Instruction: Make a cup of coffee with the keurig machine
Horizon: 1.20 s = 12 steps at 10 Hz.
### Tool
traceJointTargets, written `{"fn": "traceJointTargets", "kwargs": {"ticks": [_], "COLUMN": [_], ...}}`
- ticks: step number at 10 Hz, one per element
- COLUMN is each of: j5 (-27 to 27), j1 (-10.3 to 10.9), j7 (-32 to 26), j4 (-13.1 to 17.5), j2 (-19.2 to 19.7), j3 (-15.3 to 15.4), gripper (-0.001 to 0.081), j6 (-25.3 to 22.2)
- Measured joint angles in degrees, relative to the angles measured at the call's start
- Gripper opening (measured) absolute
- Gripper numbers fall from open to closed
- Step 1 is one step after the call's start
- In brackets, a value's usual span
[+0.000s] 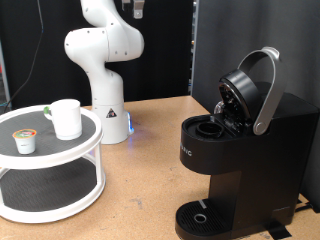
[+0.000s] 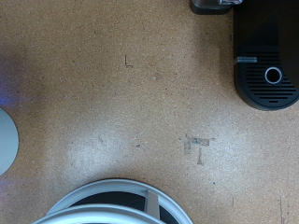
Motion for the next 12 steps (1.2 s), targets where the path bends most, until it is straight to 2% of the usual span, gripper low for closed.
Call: {"fn": "traceJointTargets", "kwargs": {"ticks": [1,2,3,5,6,8,10,12], "j5": [0.2,0.3,0.3,-0.1,-0.4,-4.0,-6.3,-6.3], "j1": [0.0,-0.3,-0.3,-0.3,-0.3,-0.4,-1.0,-1.0], "j7": [2.3,4.8,4.1,-2.1,-6.8,-15.6,-19.6,-20.4], "j4": [0.5,2.4,2.1,0.9,0.1,-0.4,-0.4,-0.5], "j2": [0.6,2.9,2.7,1.5,0.5,-0.8,-1.1,-1.0], "j3": [0.3,1.0,0.9,-1.4,-3.7,-7.9,-10.3,-10.5], "gripper": [0.0805,0.0805,0.0805,0.0805,0.0805,0.0805,0.0805,0.0805], "j6": [-1.3,-3.0,-2.1,0.4,2.0,2.2,2.1,2.4]}}
